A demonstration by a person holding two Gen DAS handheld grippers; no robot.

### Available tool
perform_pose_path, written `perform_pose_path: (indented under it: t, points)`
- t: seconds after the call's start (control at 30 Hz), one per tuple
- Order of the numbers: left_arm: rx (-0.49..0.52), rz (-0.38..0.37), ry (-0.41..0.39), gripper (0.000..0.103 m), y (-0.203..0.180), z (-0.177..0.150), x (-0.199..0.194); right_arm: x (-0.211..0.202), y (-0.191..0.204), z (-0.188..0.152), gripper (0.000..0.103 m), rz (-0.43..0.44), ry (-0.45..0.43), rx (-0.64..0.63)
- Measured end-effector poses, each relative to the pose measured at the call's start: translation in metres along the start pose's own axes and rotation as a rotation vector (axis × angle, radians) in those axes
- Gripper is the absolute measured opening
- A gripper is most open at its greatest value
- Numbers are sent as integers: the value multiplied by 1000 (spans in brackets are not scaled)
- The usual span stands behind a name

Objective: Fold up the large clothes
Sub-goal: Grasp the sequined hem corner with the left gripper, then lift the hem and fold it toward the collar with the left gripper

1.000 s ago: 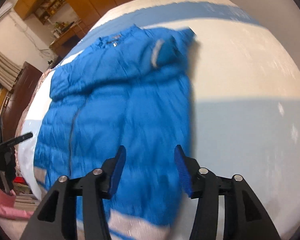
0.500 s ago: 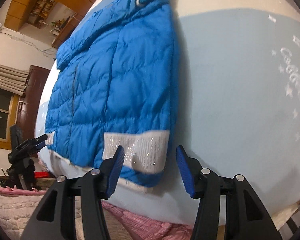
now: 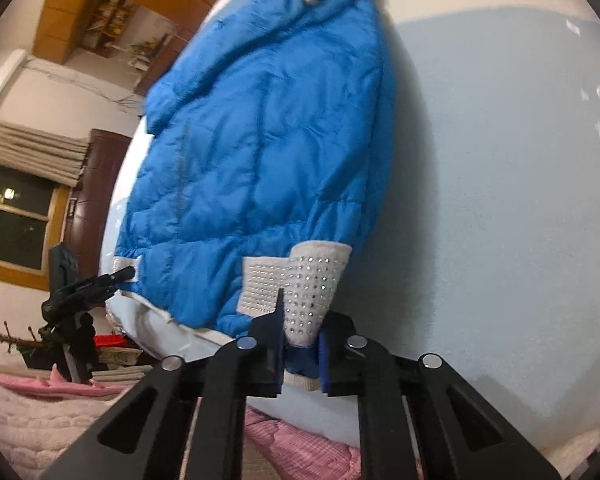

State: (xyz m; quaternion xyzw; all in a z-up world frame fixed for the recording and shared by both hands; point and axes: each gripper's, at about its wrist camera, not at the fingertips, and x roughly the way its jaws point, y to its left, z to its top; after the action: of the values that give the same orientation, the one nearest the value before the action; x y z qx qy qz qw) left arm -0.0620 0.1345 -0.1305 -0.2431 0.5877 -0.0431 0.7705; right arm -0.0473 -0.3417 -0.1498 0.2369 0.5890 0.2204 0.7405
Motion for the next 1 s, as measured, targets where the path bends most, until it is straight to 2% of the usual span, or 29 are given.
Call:
perform_pose_path:
  t: [0.13,0.27,0.43,0.57,0.67,0.77,0.9,1.0]
  points:
    - [1,1,10,12,0,-3,-7,-10,2,-6,11,13,-1,-23]
    - [1,23,54,12,7,-2,5,-8,-8,-15,11,5,33,-4]
    - [-25,25,75,12,16,1,21,3,-20,-8,11,5,59,31]
    - [0,8,68,11,10,3,13,0,-17,-1,10,9,62,20]
    - [-3,-60,34,11,4,4,-5,-11,-6,2,10,31,35,6]
    - [-2,-152,-27,10,-7,18,-31,-27,9,12,10,71,-9,-20]
    - [21,-206,-103,10,-29,43,-54,-49,26,41,9,98,-75,-52]
    - [53,-229,-152,10,-42,75,-64,-64,34,69,9,135,-105,-69]
